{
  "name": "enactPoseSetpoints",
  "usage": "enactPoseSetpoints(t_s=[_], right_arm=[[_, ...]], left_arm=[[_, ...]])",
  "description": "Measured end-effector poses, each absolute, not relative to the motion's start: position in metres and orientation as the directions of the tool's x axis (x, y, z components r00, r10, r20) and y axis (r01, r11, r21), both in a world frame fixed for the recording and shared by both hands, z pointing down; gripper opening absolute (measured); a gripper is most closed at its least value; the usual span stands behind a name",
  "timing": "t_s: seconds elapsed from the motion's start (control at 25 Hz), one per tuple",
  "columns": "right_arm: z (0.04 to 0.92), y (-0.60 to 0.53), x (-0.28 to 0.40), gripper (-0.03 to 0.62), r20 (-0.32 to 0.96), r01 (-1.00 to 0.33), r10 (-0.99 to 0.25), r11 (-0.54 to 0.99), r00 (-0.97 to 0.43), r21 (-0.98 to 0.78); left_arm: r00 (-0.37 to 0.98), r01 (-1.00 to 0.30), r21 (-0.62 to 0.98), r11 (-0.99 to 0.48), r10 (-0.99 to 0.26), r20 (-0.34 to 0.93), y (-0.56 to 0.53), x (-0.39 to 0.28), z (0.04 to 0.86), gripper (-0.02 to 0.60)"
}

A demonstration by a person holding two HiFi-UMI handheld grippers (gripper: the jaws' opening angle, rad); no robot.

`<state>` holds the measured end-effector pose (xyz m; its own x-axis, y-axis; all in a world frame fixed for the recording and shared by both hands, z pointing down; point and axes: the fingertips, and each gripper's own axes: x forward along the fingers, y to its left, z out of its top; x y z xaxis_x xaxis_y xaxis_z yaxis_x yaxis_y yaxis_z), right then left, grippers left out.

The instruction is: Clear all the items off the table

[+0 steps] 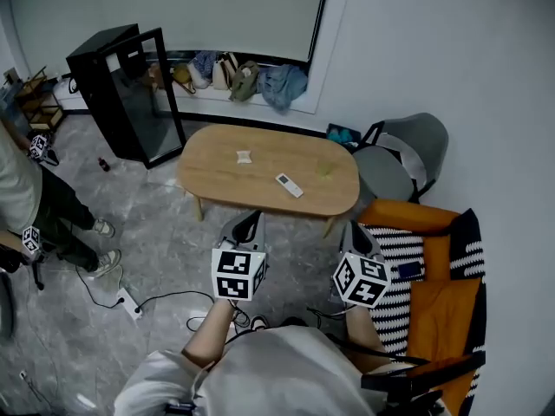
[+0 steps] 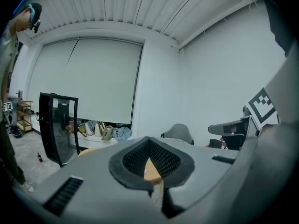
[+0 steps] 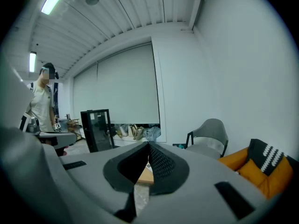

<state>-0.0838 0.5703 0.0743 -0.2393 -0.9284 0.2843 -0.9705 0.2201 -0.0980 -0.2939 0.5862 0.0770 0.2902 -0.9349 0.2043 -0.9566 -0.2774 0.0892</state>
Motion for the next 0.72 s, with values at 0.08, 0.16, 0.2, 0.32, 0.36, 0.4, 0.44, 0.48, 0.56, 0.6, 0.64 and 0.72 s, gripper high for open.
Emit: enactPoseSetpoints(t_s=[0.08, 0.16, 0.2, 0.32, 0.36, 0.4, 0.44, 0.48, 0.56, 0.6, 0.64, 0.72], right_arm=[[0.079, 0.568, -0.08, 0.025, 0.297, -0.973, -0.927, 0.207, -0.228, -0.102], [0.083, 0.563, -0.077, 0.025, 0.302, -0.975, -0.928, 0.195, -0.22, -0.109], [0.085, 0.561, -0.077, 0.025, 0.304, -0.975, -0.928, 0.191, -0.217, -0.111], [0.091, 0.549, -0.075, 0.025, 0.315, -0.976, -0.925, 0.187, -0.212, -0.108], [0.093, 0.544, -0.075, 0.025, 0.32, -0.977, -0.924, 0.186, -0.211, -0.108], [0.095, 0.537, -0.074, 0.025, 0.324, -0.977, -0.922, 0.185, -0.211, -0.109], [0.097, 0.53, -0.073, 0.025, 0.327, -0.977, -0.921, 0.183, -0.21, -0.11], [0.098, 0.521, -0.071, 0.025, 0.33, -0.977, -0.921, 0.181, -0.208, -0.112], [0.101, 0.503, -0.068, 0.025, 0.333, -0.977, -0.92, 0.178, -0.208, -0.117], [0.101, 0.492, -0.066, 0.025, 0.334, -0.977, -0.919, 0.178, -0.208, -0.12], [0.102, 0.482, -0.063, 0.025, 0.335, -0.976, -0.919, 0.178, -0.21, -0.123], [0.102, 0.458, -0.058, 0.025, 0.337, -0.975, -0.916, 0.182, -0.216, -0.128]], left_arm=[[0.296, -0.955, 0.084, -0.284, -0.932, 0.211, 0.585, -0.292, 0.08, 0.008], [0.3, -0.954, 0.078, -0.29, -0.929, 0.217, 0.582, -0.291, 0.084, 0.008], [0.302, -0.953, 0.077, -0.293, -0.928, 0.219, 0.579, -0.291, 0.086, 0.008], [0.307, -0.952, 0.077, -0.297, -0.927, 0.216, 0.567, -0.289, 0.09, 0.008], [0.308, -0.951, 0.077, -0.298, -0.926, 0.218, 0.562, -0.289, 0.091, 0.008], [0.308, -0.951, 0.078, -0.299, -0.925, 0.221, 0.555, -0.288, 0.092, 0.008], [0.31, -0.951, 0.078, -0.3, -0.924, 0.226, 0.548, -0.287, 0.093, 0.008], [0.312, -0.95, 0.078, -0.302, -0.922, 0.231, 0.54, -0.285, 0.094, 0.008], [0.318, -0.948, 0.074, -0.309, -0.918, 0.236, 0.522, -0.28, 0.095, 0.008], [0.32, -0.947, 0.071, -0.313, -0.917, 0.238, 0.512, -0.277, 0.095, 0.008], [0.321, -0.947, 0.069, -0.314, -0.916, 0.24, 0.501, -0.274, 0.096, 0.008], [0.318, -0.948, 0.067, -0.311, -0.916, 0.245, 0.477, -0.269, 0.095, 0.008]])
